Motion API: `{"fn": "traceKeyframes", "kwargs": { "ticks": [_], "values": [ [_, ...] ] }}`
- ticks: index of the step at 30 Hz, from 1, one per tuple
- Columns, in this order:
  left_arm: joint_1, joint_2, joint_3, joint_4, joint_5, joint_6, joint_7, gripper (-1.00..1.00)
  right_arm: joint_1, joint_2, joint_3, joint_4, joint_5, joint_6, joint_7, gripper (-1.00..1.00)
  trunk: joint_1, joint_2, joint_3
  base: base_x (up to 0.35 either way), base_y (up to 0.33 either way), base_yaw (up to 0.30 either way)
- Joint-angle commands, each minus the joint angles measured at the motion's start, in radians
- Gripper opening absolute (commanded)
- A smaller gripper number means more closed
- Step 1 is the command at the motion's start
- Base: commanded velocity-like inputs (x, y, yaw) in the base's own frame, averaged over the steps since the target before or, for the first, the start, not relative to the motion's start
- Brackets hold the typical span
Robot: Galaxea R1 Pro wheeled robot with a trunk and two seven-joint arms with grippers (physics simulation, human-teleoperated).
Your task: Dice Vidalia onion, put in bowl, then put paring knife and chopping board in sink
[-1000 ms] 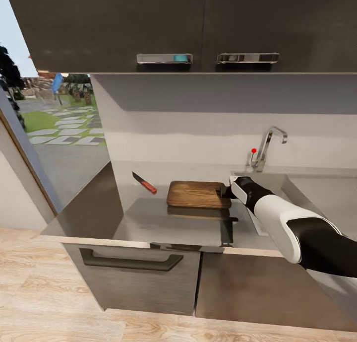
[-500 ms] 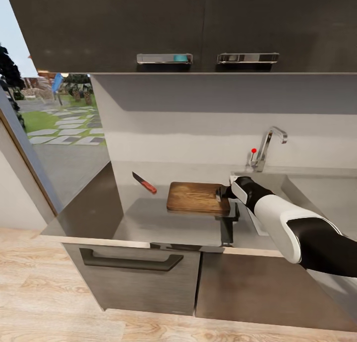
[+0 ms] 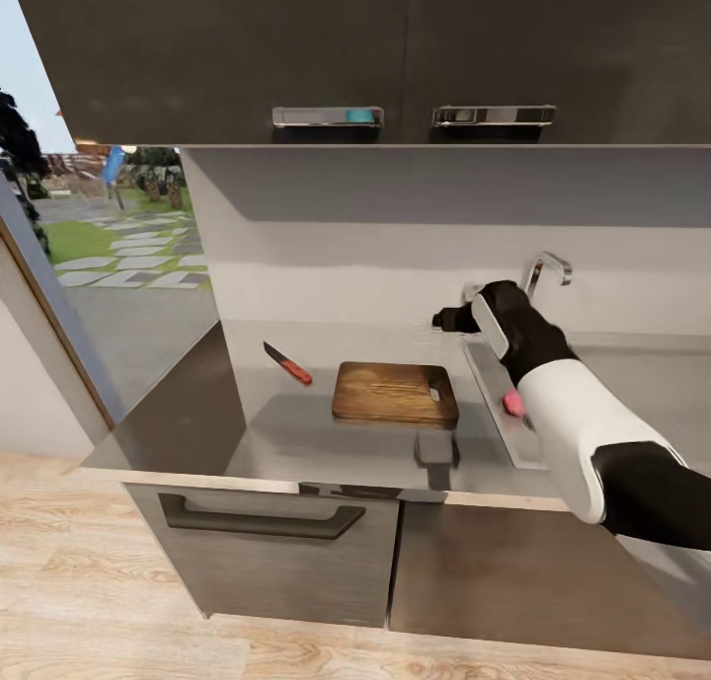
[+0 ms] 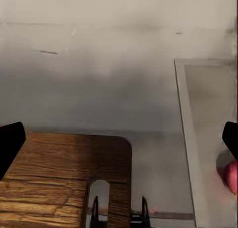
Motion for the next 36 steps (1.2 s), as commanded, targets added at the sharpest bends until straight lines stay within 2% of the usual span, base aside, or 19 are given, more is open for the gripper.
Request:
{"fn": "traceKeyframes", "kwargs": {
  "ticks": [1,6,11,15,17,18,21,23,24,27,30,36],
  "values": [
    [0.000,0.000,0.001,-0.001,0.000,-0.001,0.000,1.00,-0.001,-0.002,0.004,-0.020,-0.011,0.016,-0.014,1.00,0.000,0.000,-0.001,0.000,0.000,0.000],
    [0.000,0.000,0.000,-0.001,0.000,-0.001,0.000,1.00,0.002,-0.003,0.004,-0.046,-0.011,0.031,-0.020,1.00,0.000,0.000,-0.001,0.000,0.000,0.000],
    [0.000,0.000,0.001,-0.001,0.000,-0.001,0.000,1.00,0.057,-0.005,0.004,-0.092,-0.011,0.029,-0.024,1.00,0.000,0.000,-0.001,0.000,0.000,0.000],
    [0.000,0.000,0.001,-0.001,0.000,-0.001,0.000,1.00,0.163,-0.010,0.004,-0.253,-0.011,0.030,-0.026,1.00,0.000,0.000,-0.001,0.000,0.000,0.000],
    [0.000,0.000,0.000,-0.001,0.000,-0.001,0.000,1.00,0.297,-0.012,0.004,-0.456,-0.011,0.034,-0.048,1.00,0.000,0.000,-0.001,0.000,0.000,0.000],
    [0.000,0.000,0.000,-0.001,0.000,-0.002,0.000,1.00,0.321,-0.012,0.004,-0.491,-0.011,0.034,-0.054,1.00,0.000,0.000,-0.001,0.000,0.000,0.000],
    [0.000,0.000,0.001,-0.001,0.000,-0.001,0.000,1.00,0.459,-0.013,0.003,-0.697,-0.011,0.037,-0.096,1.00,0.000,0.000,-0.001,0.000,0.000,0.000],
    [0.000,0.000,0.000,-0.001,0.001,-0.001,0.000,1.00,0.499,-0.013,0.002,-0.756,-0.011,0.038,-0.103,1.00,0.000,0.000,-0.001,0.000,0.000,0.000],
    [0.000,0.000,0.000,-0.001,0.000,-0.001,0.000,1.00,0.551,-0.013,0.001,-0.829,-0.011,0.038,-0.110,1.00,0.000,0.000,-0.001,0.000,0.000,0.000],
    [0.000,0.000,0.000,-0.001,0.000,-0.001,0.000,1.00,0.627,-0.013,0.000,-0.932,-0.011,0.038,-0.115,1.00,0.000,0.000,-0.001,0.000,0.000,0.000],
    [0.000,0.000,0.000,-0.001,0.000,-0.001,0.000,1.00,0.657,-0.013,-0.002,-0.967,-0.011,0.037,-0.116,1.00,0.000,0.000,-0.001,-0.023,0.000,0.000],
    [0.000,0.000,0.001,-0.001,0.001,-0.001,0.000,1.00,0.667,-0.012,-0.002,-0.978,-0.011,0.036,-0.117,1.00,0.000,0.000,-0.001,-0.233,0.000,0.000]
  ]
}}
